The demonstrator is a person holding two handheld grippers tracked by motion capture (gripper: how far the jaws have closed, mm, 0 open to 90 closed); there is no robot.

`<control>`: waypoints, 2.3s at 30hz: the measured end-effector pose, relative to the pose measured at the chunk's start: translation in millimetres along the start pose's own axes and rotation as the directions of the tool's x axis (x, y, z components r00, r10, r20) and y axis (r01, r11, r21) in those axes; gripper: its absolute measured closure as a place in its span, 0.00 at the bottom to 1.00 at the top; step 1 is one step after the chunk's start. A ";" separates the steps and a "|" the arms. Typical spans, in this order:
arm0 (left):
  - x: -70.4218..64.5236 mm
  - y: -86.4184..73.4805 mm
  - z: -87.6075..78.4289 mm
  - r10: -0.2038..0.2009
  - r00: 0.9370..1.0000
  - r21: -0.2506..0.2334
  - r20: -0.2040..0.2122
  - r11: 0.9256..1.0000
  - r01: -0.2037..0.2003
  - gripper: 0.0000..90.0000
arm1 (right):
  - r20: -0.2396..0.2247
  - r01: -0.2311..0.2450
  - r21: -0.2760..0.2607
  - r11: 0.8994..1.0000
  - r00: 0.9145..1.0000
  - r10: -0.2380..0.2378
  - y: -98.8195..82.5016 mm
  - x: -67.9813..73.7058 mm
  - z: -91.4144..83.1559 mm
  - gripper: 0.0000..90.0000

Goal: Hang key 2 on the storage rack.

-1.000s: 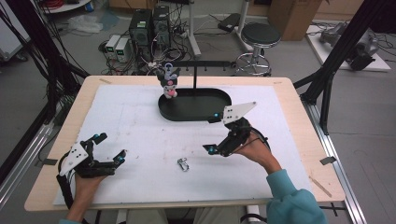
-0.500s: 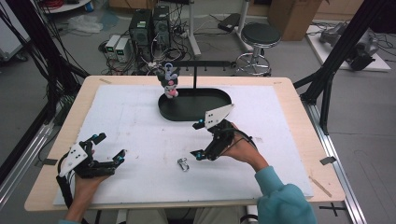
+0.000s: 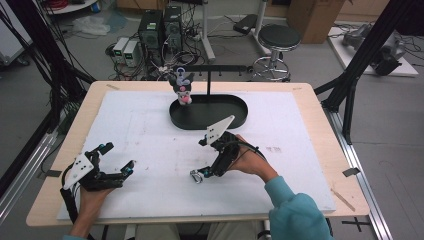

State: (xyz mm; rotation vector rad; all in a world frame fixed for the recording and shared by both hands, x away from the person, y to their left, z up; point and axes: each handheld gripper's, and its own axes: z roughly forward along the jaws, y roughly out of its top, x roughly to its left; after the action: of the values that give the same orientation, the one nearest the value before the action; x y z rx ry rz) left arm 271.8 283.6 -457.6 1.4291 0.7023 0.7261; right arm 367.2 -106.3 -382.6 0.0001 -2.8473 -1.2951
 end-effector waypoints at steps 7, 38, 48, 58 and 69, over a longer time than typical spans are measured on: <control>0.0 0.0 0.0 -0.001 1.000 0.000 0.000 1.000 0.001 0.02 | -0.015 0.012 0.051 0.999 1.000 -0.011 -0.9 -1.3 12.4 0.05; -0.5 0.0 -0.1 0.005 1.000 -0.001 -0.002 1.000 -0.005 0.02 | -0.152 0.076 0.227 0.971 0.987 -0.041 -6.6 -4.4 35.7 0.55; -0.4 -0.1 -0.2 0.005 1.000 -0.001 -0.001 1.000 -0.005 0.02 | -0.149 0.101 0.240 0.965 0.987 -0.066 -5.9 -2.7 38.9 0.72; -0.3 0.0 -0.4 0.004 1.000 -0.001 0.000 1.000 -0.004 0.02 | -0.135 0.110 0.242 0.964 0.988 -0.078 -5.4 -2.3 40.8 0.83; -0.4 0.0 -0.4 0.004 1.000 -0.002 -0.001 1.000 -0.004 0.02 | -0.124 0.118 0.256 0.960 0.988 -0.089 -5.2 -2.2 41.9 0.90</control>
State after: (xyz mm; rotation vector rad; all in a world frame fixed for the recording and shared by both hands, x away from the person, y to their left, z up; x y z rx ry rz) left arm 271.3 283.5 -457.7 1.4287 0.6992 0.7302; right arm 368.8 -78.1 -414.1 0.2203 -2.9301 -0.8879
